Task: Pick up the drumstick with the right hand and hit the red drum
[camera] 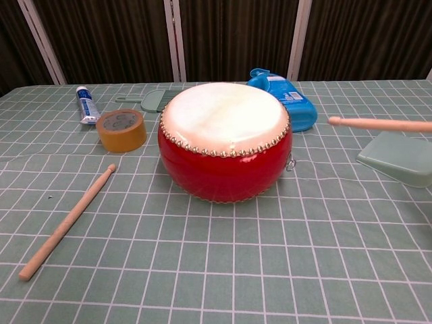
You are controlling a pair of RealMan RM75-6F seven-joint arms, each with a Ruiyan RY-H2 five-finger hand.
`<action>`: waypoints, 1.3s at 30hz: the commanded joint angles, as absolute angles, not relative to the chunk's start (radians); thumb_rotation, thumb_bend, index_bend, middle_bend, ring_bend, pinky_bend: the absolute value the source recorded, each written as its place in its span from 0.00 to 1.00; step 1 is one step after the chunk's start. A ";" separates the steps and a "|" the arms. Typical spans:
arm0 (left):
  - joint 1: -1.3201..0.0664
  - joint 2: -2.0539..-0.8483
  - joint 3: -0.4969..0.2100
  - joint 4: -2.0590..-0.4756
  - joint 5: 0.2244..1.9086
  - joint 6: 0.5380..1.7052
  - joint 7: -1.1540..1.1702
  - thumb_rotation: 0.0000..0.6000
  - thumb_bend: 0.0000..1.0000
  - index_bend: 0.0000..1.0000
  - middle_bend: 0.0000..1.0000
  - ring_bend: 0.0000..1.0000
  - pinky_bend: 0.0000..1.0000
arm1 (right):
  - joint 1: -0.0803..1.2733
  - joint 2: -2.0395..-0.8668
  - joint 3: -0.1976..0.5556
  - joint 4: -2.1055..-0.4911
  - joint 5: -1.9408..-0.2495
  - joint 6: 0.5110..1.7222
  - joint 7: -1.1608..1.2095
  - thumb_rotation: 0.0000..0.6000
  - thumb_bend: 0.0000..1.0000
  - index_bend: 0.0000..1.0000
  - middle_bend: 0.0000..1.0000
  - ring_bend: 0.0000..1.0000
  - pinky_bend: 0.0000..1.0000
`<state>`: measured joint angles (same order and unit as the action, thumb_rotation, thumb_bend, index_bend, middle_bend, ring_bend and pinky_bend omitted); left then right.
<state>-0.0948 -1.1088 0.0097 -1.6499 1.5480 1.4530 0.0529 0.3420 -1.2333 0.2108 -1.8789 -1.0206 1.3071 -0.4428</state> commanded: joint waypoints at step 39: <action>-0.101 -1.089 0.017 -1.661 1.559 1.441 -0.015 1.00 0.07 0.00 0.00 0.00 0.02 | 0.636 -1.356 0.260 -1.840 -0.928 1.260 -0.651 1.00 0.90 0.95 1.00 1.00 1.00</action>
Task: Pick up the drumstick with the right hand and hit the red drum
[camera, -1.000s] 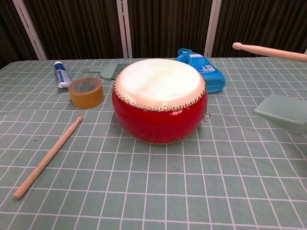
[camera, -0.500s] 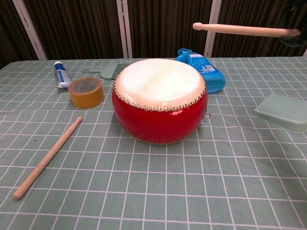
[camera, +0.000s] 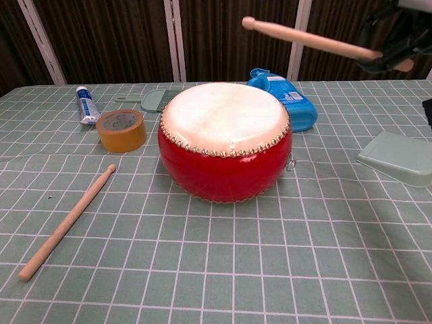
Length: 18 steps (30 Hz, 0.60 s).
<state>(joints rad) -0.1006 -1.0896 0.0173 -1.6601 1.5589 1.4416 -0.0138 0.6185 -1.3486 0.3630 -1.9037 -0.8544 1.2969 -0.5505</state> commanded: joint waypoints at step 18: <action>-0.099 -1.085 0.016 -1.670 1.555 1.445 -0.028 1.00 0.07 0.00 0.00 0.00 0.02 | 0.634 -1.404 0.235 -1.787 -1.075 1.355 -0.727 1.00 0.90 0.96 1.00 1.00 1.00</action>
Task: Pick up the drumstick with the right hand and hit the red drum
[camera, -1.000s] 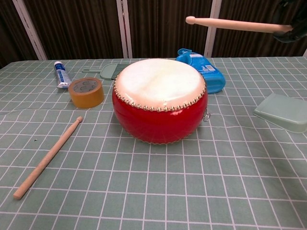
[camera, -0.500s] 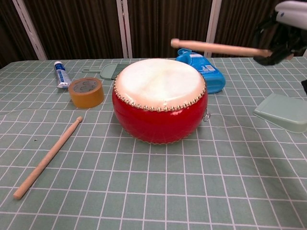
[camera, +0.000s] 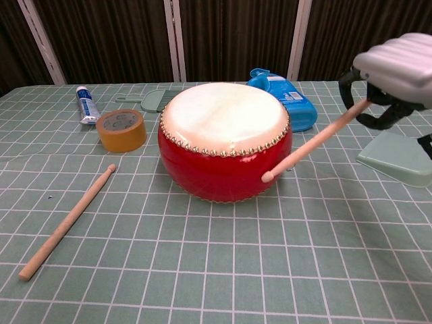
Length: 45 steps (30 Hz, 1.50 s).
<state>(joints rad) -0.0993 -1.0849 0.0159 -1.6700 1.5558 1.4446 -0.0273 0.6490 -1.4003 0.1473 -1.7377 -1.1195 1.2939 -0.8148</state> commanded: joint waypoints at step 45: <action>-0.101 -1.075 0.020 -1.682 1.554 1.436 -0.049 1.00 0.07 0.00 0.00 0.00 0.02 | 0.702 -1.601 0.179 -1.588 -0.995 1.448 -1.061 1.00 0.90 0.97 1.00 1.00 1.00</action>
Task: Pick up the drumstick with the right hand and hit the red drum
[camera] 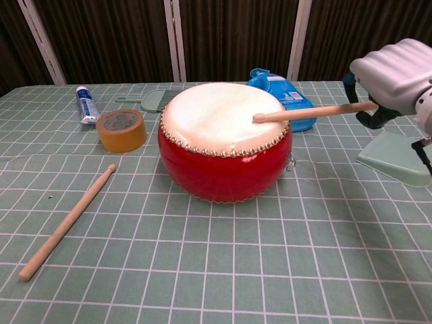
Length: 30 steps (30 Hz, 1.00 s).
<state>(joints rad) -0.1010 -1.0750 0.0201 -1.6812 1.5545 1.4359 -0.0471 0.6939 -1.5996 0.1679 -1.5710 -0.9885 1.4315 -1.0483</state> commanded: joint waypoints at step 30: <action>-0.101 -1.080 0.021 -1.682 1.558 1.438 -0.029 1.00 0.07 0.00 0.00 0.00 0.02 | 0.518 -1.372 0.123 -1.809 -0.969 1.427 -0.820 1.00 0.90 0.97 1.00 1.00 1.00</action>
